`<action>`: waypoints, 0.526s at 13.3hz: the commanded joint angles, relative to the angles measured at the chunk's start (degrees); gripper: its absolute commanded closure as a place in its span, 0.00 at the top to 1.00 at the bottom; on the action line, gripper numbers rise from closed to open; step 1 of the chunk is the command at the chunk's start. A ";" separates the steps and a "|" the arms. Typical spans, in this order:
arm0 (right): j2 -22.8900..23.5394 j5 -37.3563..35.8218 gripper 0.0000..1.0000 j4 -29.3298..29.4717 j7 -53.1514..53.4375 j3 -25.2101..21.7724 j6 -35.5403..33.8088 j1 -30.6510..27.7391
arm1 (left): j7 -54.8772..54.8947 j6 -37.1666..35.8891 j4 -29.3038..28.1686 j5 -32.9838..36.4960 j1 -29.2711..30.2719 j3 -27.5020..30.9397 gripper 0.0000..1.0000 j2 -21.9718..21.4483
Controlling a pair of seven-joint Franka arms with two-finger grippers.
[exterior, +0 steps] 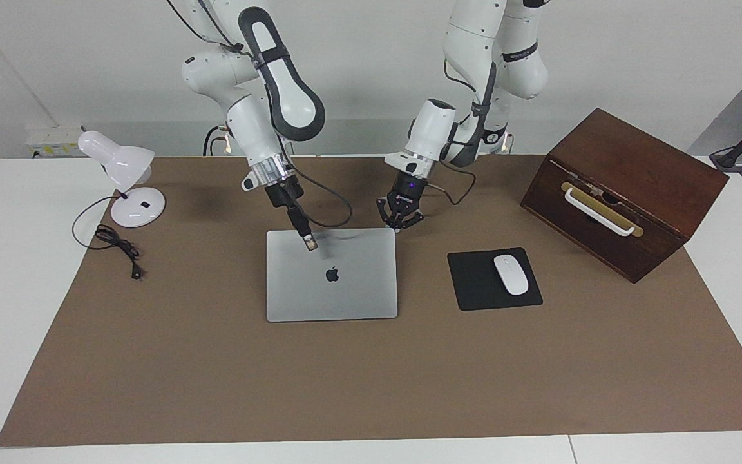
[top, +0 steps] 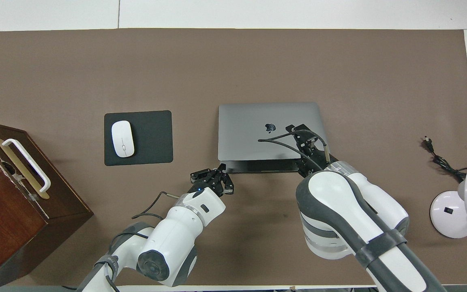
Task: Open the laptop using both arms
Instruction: 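Move the left gripper past the mouse pad toward the laptop's front corner, then lift the laptop lid upward with the right gripper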
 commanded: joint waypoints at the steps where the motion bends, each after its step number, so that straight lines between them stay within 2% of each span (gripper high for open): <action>1: 1.35 1.12 1.00 2.82 -3.37 0.08 -0.63 -1.49 | 0.81 0.65 2.37 -1.47 -0.58 0.59 0.00 2.48; 7: 3.37 0.94 1.00 7.39 -8.56 0.08 -1.42 -4.13 | 0.72 0.65 4.92 -1.73 -1.11 0.59 0.00 7.84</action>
